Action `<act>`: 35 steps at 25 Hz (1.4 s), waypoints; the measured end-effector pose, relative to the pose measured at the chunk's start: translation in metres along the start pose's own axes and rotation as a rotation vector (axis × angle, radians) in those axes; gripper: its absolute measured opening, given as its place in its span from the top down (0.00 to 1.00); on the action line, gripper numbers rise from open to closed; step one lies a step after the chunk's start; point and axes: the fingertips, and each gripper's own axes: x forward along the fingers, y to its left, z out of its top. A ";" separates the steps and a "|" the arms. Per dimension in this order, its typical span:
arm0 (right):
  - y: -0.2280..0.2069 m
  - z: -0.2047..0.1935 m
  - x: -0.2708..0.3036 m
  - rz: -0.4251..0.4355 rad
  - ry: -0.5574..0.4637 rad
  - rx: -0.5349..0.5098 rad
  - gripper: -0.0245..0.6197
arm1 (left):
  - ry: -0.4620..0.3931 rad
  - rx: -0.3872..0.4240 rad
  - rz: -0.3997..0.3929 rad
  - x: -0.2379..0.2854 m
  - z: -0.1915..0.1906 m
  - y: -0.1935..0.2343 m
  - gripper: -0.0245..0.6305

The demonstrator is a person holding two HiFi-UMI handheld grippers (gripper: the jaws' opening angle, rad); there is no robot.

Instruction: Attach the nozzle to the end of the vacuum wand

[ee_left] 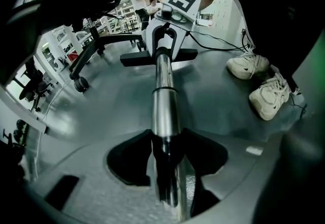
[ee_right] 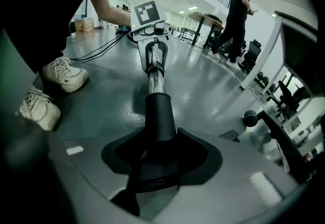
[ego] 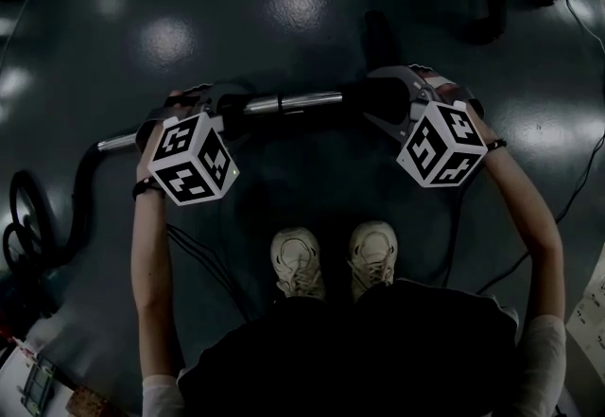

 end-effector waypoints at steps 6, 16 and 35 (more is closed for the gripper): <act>0.002 0.016 -0.002 -0.019 0.112 -0.036 0.66 | -0.023 0.003 -0.046 0.003 0.009 0.000 0.66; 0.003 0.010 0.021 -0.003 0.147 -0.080 0.65 | -0.064 -0.042 -0.002 0.015 0.012 0.004 0.66; -0.117 0.056 -0.051 -0.469 -0.632 1.069 0.95 | -1.112 -0.933 0.756 -0.127 0.074 0.125 0.96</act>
